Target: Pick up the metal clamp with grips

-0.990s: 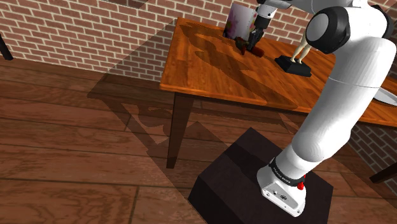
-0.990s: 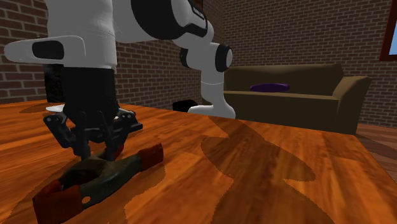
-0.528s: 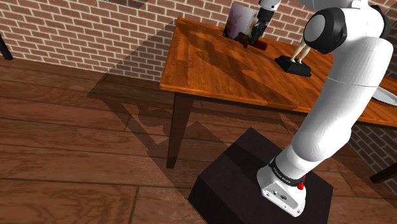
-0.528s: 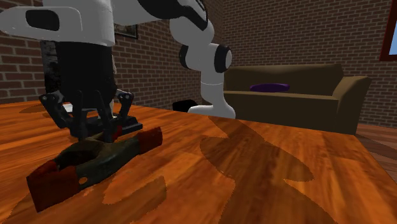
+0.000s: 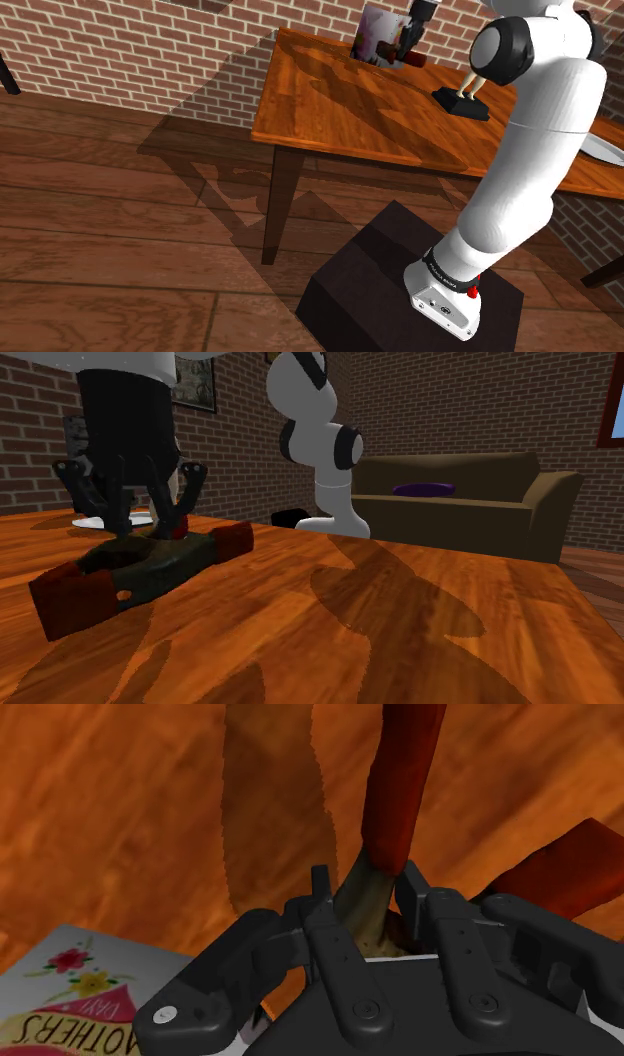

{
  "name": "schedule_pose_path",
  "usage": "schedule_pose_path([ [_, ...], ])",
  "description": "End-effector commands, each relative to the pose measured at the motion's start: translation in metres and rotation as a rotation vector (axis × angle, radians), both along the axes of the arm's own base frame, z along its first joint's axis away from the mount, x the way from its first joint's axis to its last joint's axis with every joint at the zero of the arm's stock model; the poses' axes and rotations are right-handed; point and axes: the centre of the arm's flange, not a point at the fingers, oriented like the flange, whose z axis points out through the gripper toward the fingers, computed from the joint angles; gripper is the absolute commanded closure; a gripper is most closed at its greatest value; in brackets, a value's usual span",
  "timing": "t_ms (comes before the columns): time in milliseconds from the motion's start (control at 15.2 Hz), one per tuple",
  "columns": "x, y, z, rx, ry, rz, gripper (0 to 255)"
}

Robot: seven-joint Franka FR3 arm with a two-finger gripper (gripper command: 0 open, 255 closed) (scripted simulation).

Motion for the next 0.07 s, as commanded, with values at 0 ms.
schedule_pose_path([
  [0, 0.0002, 0.0005, 0.0038, 0.0, 0.0, 0.0, 255],
])
